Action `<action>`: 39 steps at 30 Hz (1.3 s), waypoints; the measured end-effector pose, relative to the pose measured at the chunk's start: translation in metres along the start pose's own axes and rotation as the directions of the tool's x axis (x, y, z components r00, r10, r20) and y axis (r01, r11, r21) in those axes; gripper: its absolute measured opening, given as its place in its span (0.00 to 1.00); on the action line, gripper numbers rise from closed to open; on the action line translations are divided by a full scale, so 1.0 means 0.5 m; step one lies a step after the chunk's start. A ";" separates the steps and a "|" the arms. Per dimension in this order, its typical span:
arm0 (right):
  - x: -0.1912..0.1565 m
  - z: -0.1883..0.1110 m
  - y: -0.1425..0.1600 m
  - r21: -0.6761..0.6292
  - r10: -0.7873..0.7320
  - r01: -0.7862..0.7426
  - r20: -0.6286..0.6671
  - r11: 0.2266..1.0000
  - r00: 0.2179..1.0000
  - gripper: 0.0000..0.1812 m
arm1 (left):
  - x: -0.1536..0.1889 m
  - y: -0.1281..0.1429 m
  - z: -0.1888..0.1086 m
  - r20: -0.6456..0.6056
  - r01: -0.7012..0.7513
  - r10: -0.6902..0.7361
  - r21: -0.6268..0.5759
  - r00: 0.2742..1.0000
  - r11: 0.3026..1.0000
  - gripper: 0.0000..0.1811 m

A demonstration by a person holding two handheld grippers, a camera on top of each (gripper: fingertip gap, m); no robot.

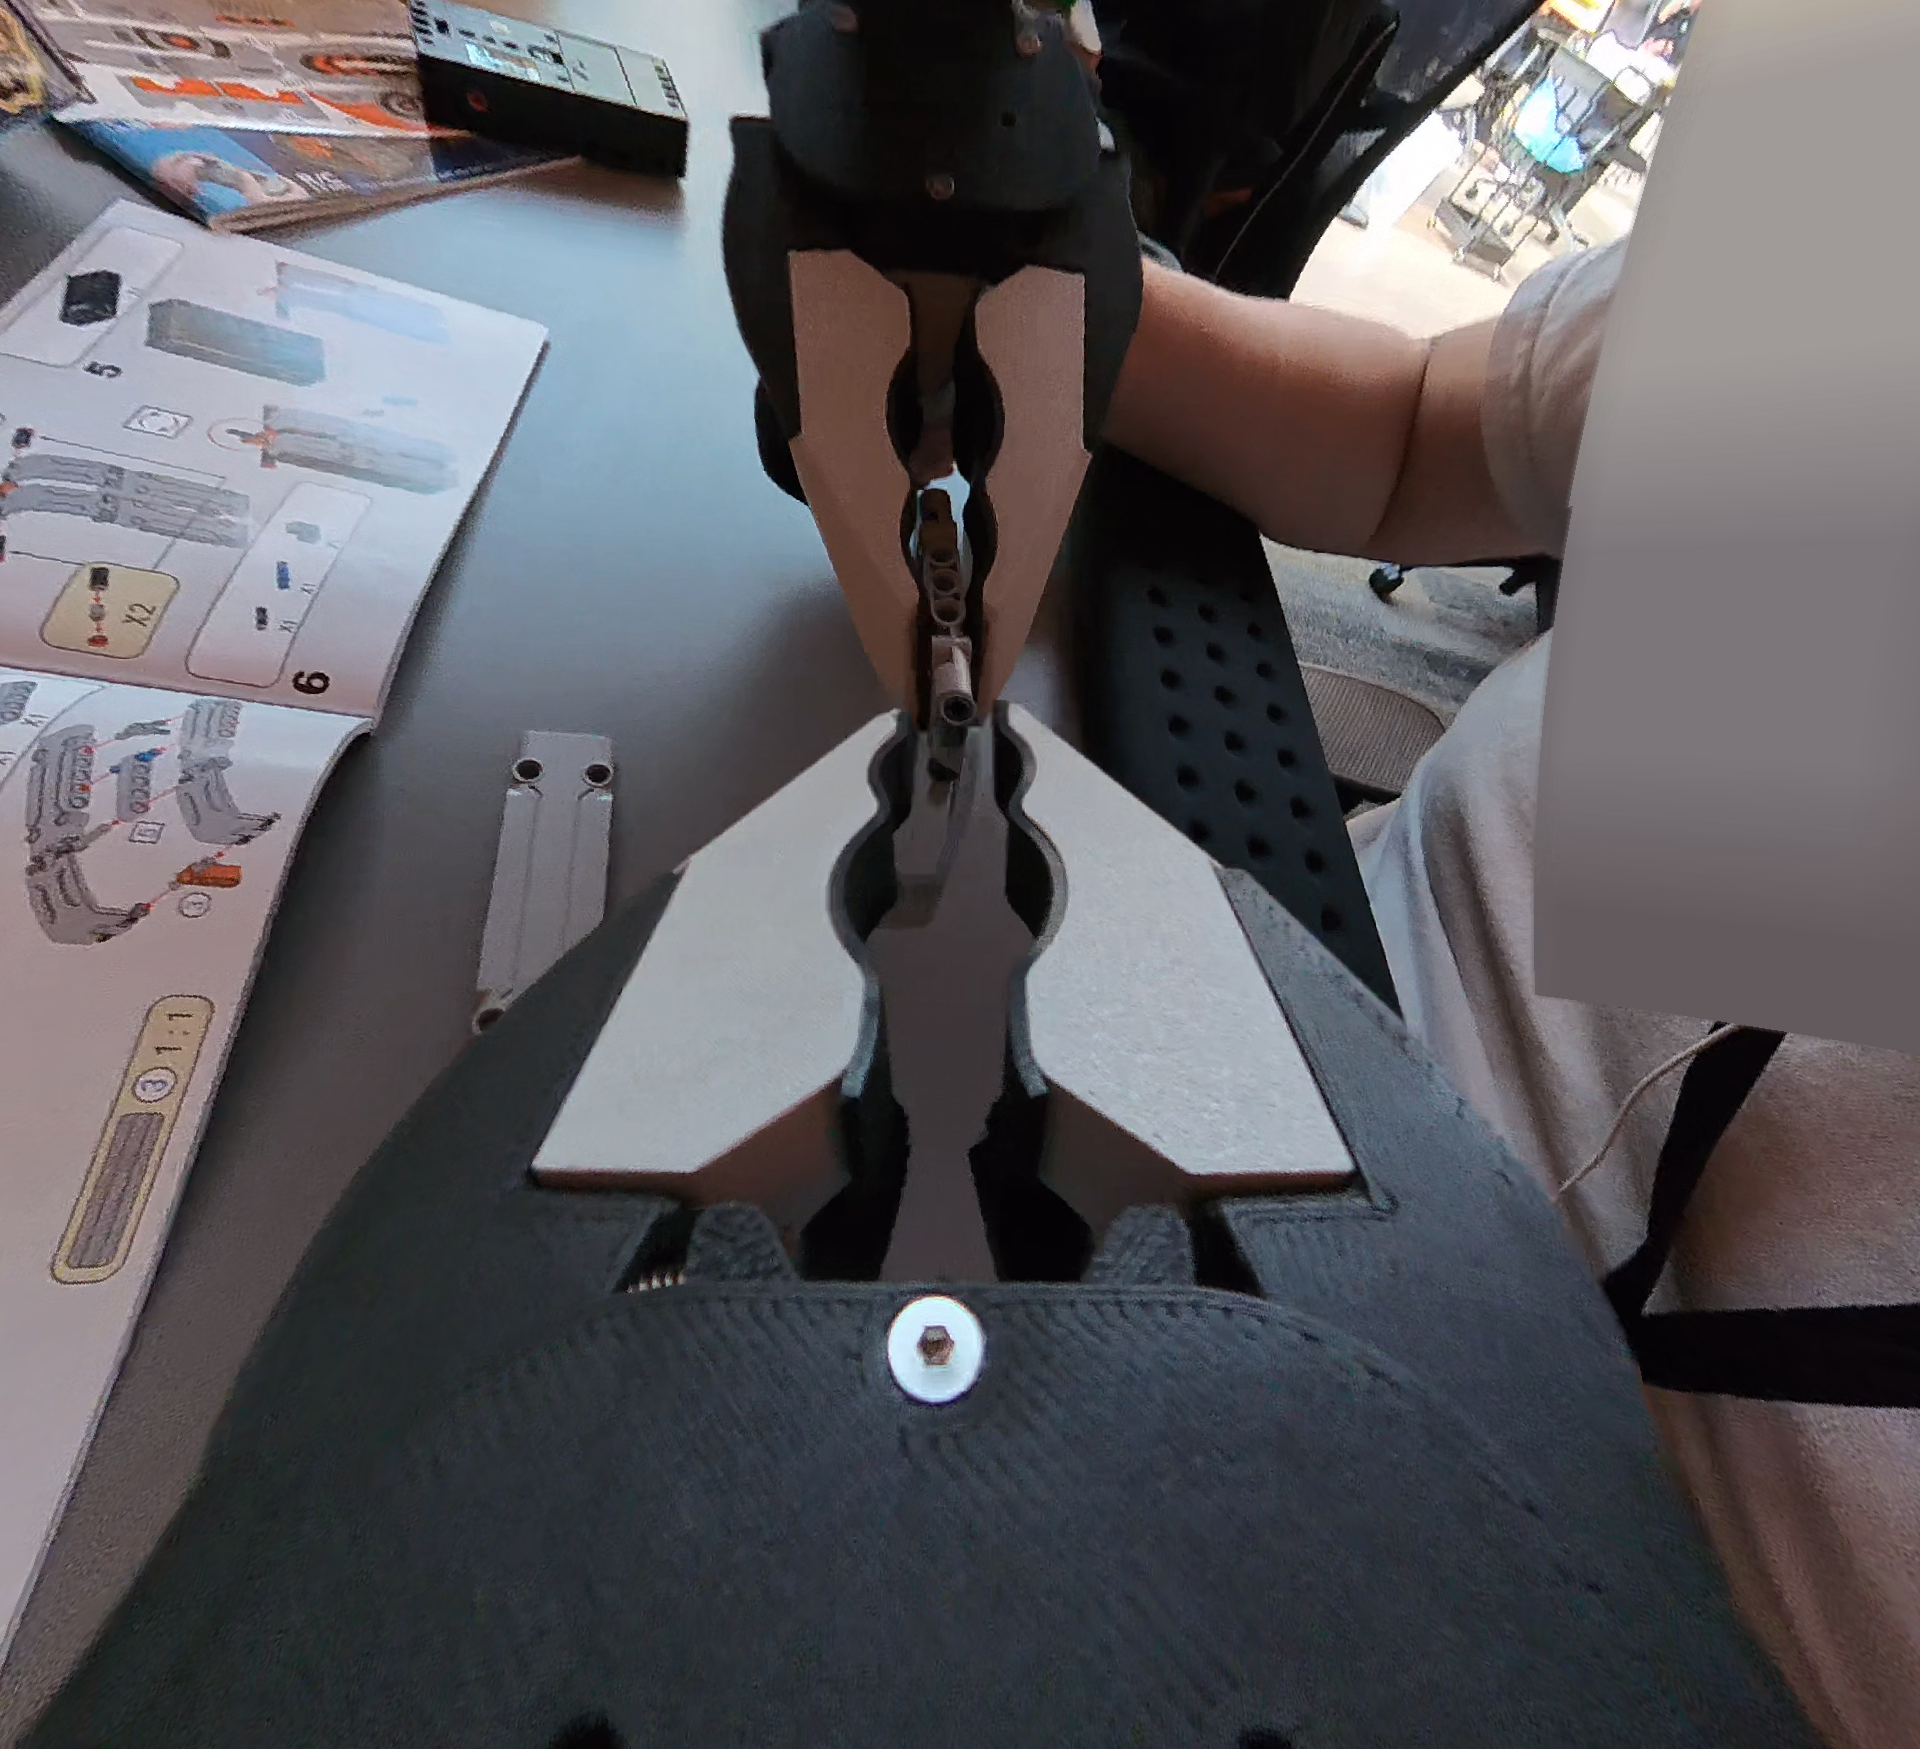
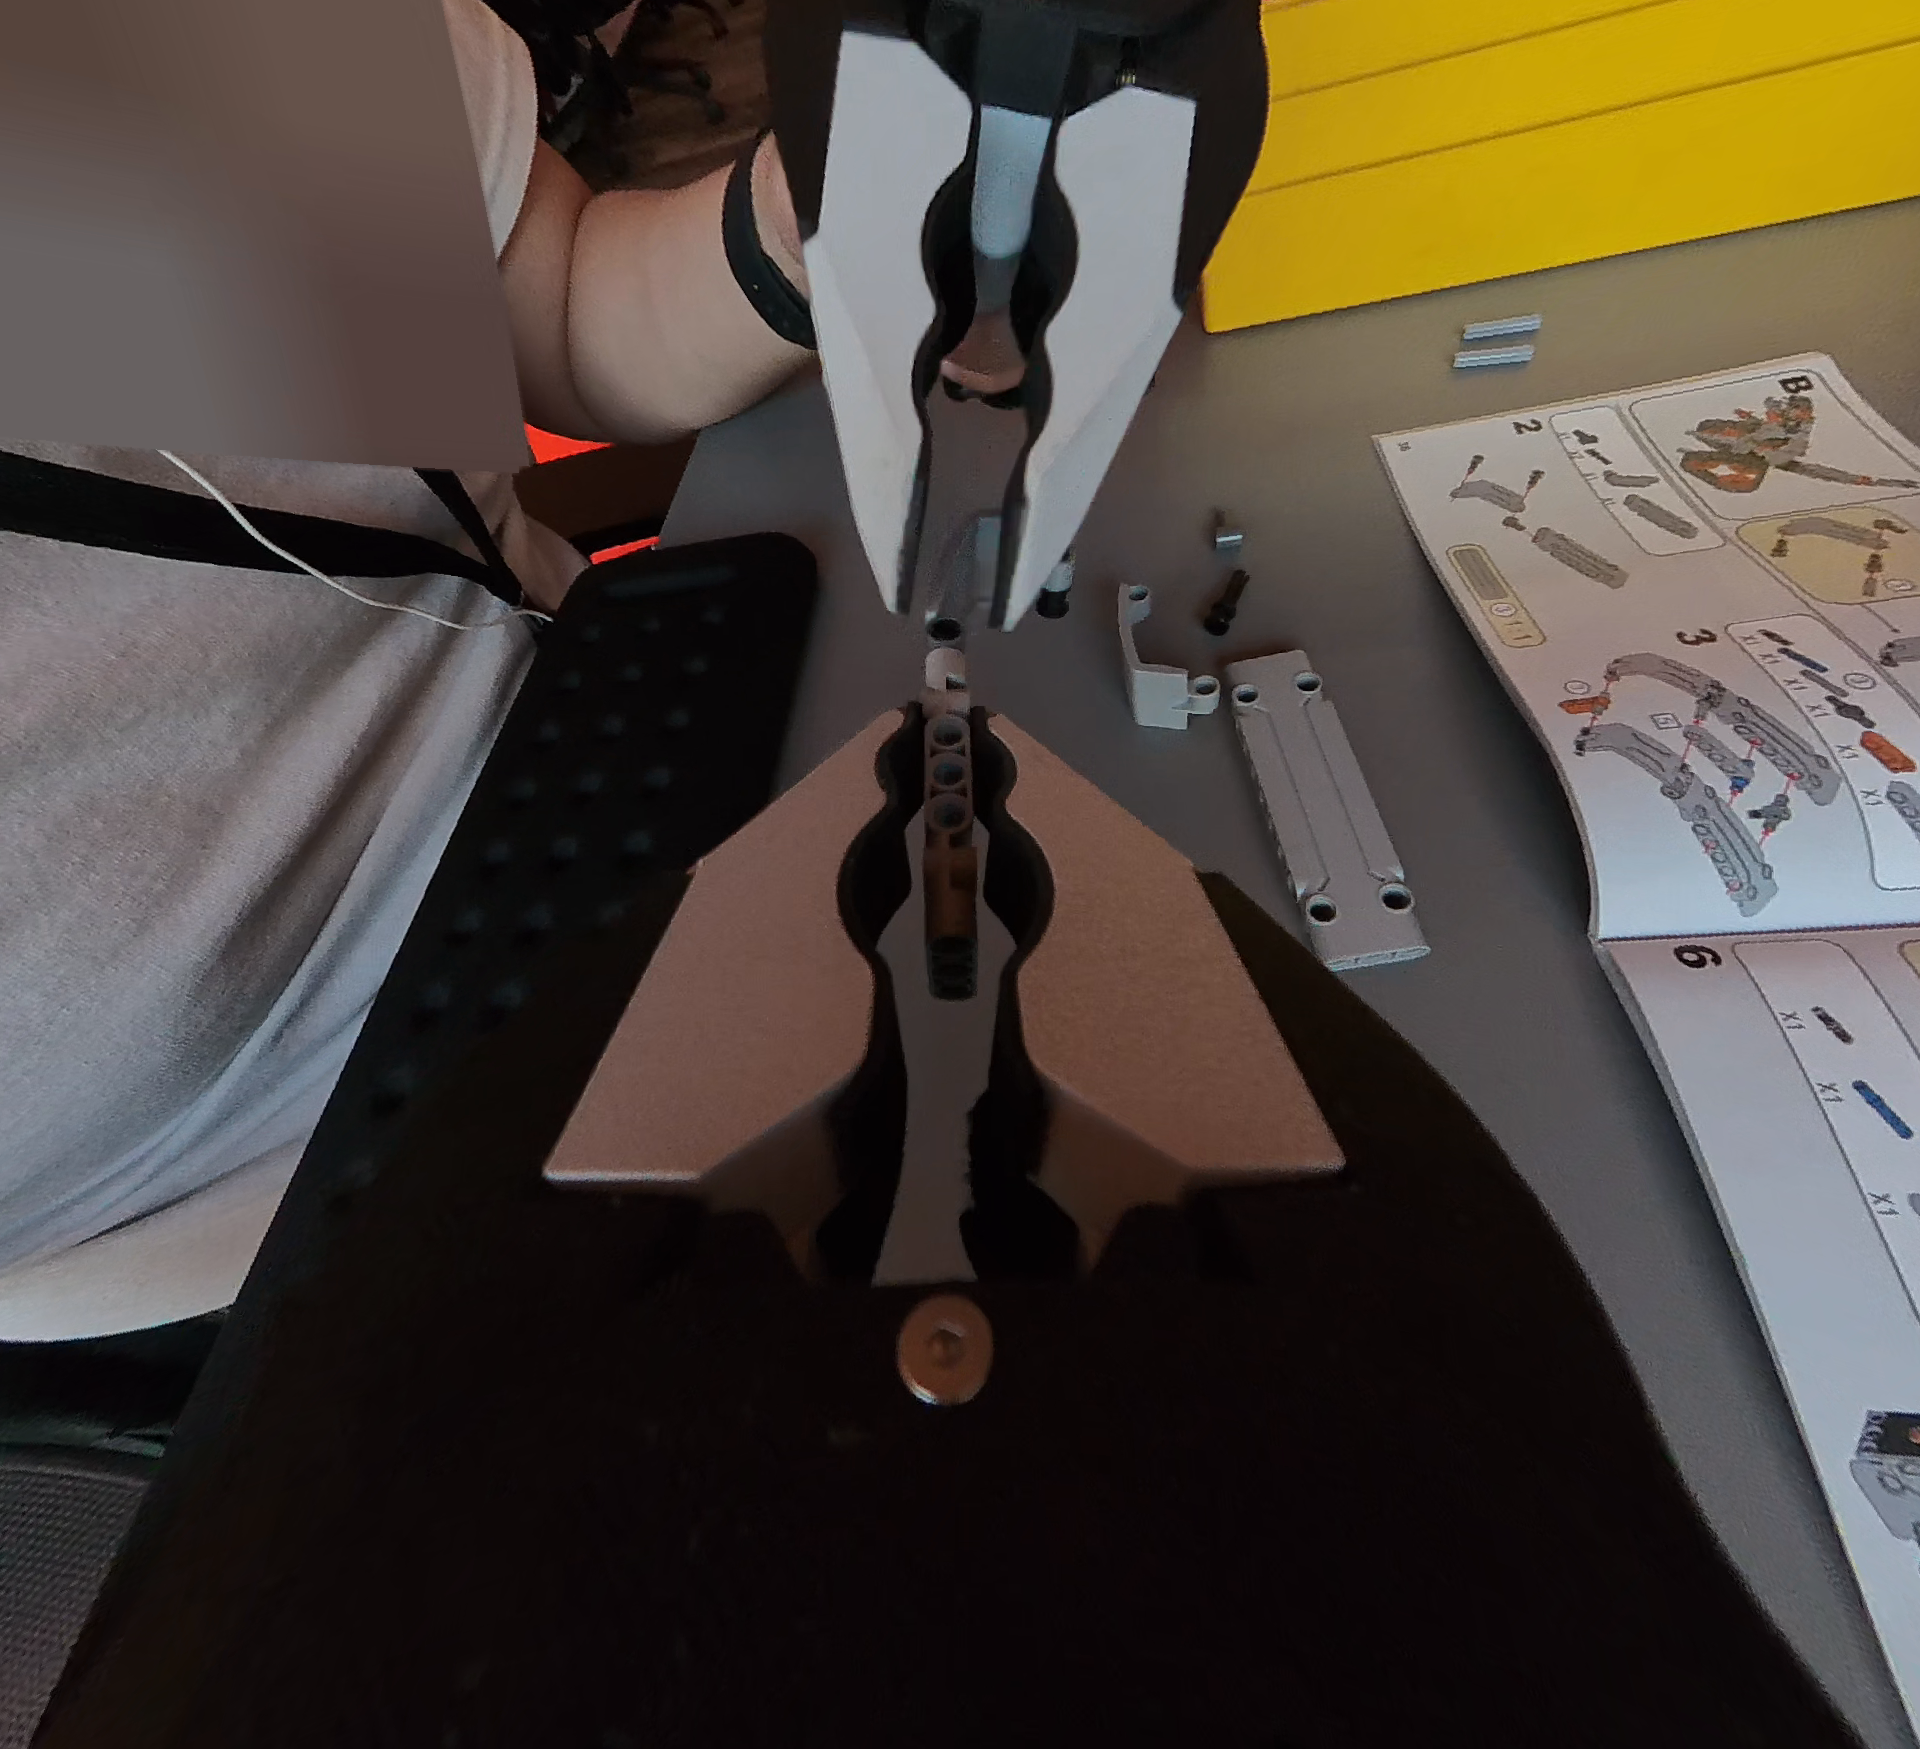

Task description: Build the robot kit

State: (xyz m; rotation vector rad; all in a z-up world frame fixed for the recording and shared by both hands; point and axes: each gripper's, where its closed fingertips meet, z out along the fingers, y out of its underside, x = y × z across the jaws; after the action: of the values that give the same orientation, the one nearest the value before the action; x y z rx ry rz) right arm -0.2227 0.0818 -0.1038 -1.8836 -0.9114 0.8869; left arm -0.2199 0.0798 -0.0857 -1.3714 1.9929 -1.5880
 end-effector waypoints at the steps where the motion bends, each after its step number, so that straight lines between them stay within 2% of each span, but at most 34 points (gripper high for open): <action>1: 0.003 0.002 0.003 -0.008 -0.010 0.010 -0.013 1.000 1.000 0.04 | -0.002 -0.005 -0.002 0.003 0.006 -0.006 0.017 1.000 1.000 0.09; 4: 0.003 0.003 -0.005 0.006 -0.015 0.016 -0.017 1.000 1.000 0.04 | 0.001 -0.004 0.003 0.004 -0.013 0.013 0.008 1.000 1.000 0.05; 8: 0.008 0.003 0.001 -0.007 -0.012 0.011 -0.035 1.000 0.999 0.04 | -0.009 0.008 0.015 0.073 -0.085 0.087 -0.039 0.994 0.996 0.03; 14: 0.004 0.015 -0.004 0.029 0.050 -0.050 0.013 0.998 0.999 0.04 | -0.009 0.013 0.010 0.061 -0.068 0.071 -0.049 0.996 0.996 0.03; 16: -0.003 0.020 0.007 -0.009 0.055 -0.055 0.038 0.998 0.998 0.06 | -0.008 0.022 0.015 0.058 -0.064 0.068 -0.078 0.996 0.995 0.03; 17: -0.001 0.022 0.014 -0.034 0.049 -0.048 0.028 0.998 0.998 0.03 | -0.005 0.028 0.019 0.053 -0.069 0.075 -0.095 0.996 0.993 0.03; 19: 0.002 0.019 0.020 -0.065 -0.012 0.012 0.000 0.998 1.000 0.04 | -0.008 0.033 0.023 0.074 -0.103 0.111 -0.112 0.991 0.988 0.03; 22: -0.003 0.013 0.009 -0.021 0.001 0.000 0.030 1.000 1.000 0.04 | -0.004 0.022 0.019 0.065 -0.087 0.092 -0.083 0.994 0.993 0.03; 35: -0.011 0.007 0.008 -0.012 0.012 -0.011 0.054 1.000 0.998 0.04 | 0.002 0.020 0.016 0.030 -0.047 0.049 -0.058 0.998 0.997 0.04; 39: -0.010 -0.007 0.002 -0.002 0.007 -0.007 0.046 1.000 0.999 0.04 | 0.009 0.013 0.009 0.004 -0.035 0.035 -0.040 0.999 0.999 0.01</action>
State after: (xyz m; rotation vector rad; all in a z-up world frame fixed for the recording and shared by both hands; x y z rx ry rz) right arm -0.2219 0.0761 -0.1024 -1.8762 -0.9340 0.9370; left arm -0.2224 0.0731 -0.0913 -1.3455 2.0445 -1.5367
